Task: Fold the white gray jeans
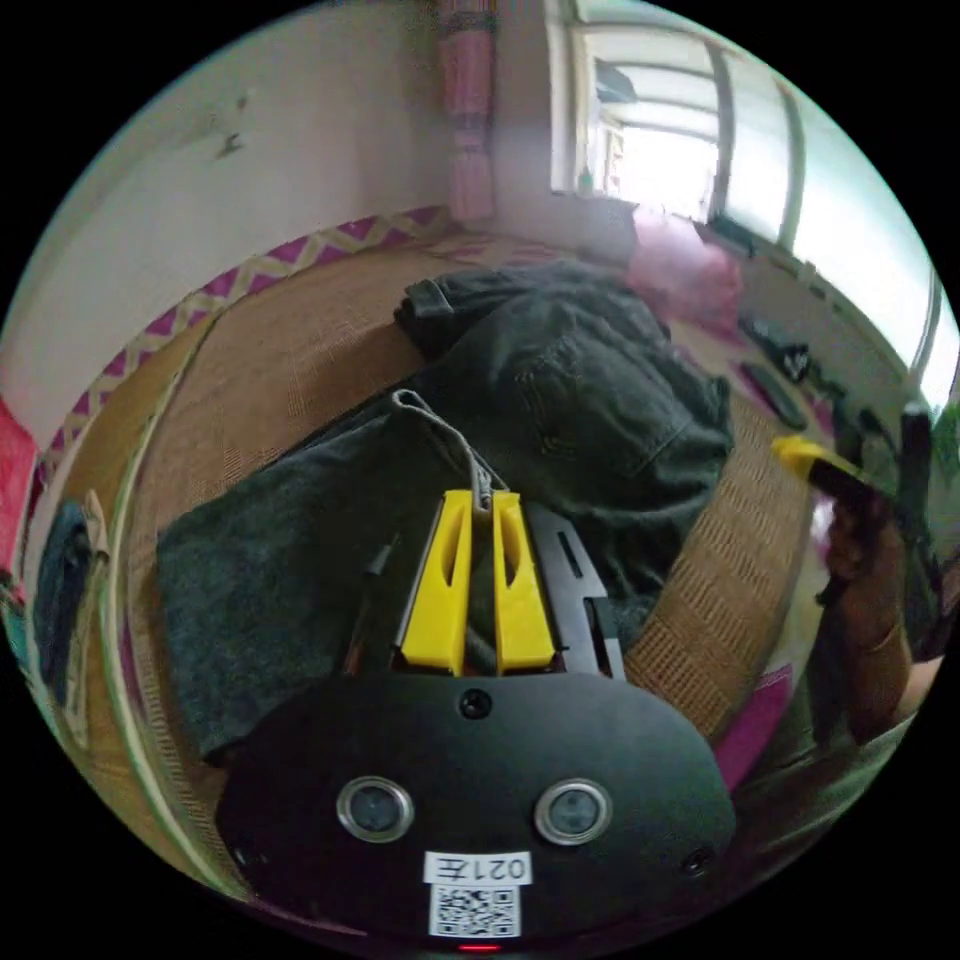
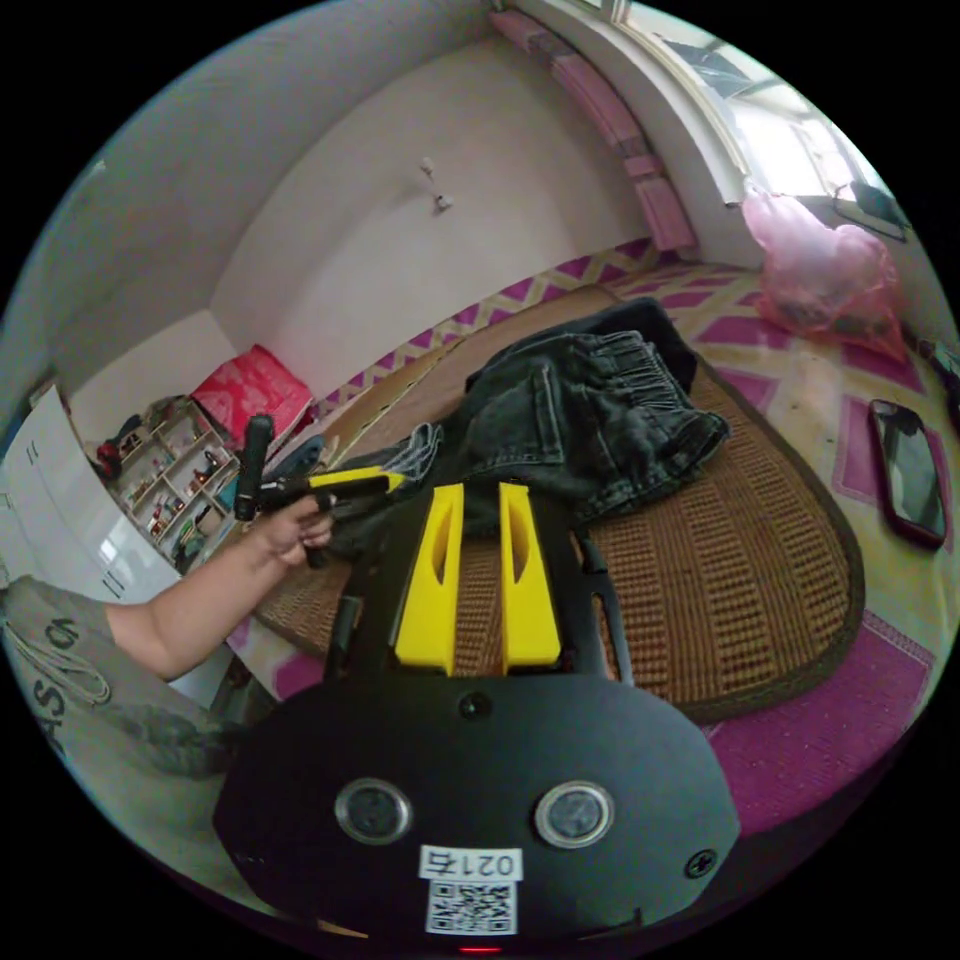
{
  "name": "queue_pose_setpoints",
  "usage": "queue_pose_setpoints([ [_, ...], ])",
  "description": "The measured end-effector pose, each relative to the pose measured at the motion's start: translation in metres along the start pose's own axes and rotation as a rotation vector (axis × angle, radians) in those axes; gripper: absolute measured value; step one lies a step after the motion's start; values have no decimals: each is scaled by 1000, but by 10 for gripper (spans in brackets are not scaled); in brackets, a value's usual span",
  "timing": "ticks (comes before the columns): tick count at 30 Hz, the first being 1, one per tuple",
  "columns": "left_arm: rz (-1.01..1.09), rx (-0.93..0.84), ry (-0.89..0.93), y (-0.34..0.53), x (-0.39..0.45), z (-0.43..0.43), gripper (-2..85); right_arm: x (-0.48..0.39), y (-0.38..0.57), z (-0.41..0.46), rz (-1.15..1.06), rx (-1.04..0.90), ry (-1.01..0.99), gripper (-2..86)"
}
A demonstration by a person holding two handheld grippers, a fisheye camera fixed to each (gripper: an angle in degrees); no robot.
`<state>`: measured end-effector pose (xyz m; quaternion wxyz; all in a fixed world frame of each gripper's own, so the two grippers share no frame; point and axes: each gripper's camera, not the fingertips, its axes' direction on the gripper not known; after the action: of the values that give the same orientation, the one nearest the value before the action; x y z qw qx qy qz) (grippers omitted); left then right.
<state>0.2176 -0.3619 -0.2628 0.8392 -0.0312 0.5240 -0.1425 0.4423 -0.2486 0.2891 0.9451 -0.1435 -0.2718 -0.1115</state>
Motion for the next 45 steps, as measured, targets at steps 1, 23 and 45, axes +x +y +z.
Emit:
queue_pose_setpoints([
  [1,-55,57,20,4,-26,-27,13,-4,0,2,-3,-5,-13,64],
  [23,-925,137,-133,314,-574,-283,7,-75,-32,58,-17,-81,-156,35],
  [45,-179,113,-68,178,-531,-278,79,-126,-272,272,-879,-566,210,36],
])
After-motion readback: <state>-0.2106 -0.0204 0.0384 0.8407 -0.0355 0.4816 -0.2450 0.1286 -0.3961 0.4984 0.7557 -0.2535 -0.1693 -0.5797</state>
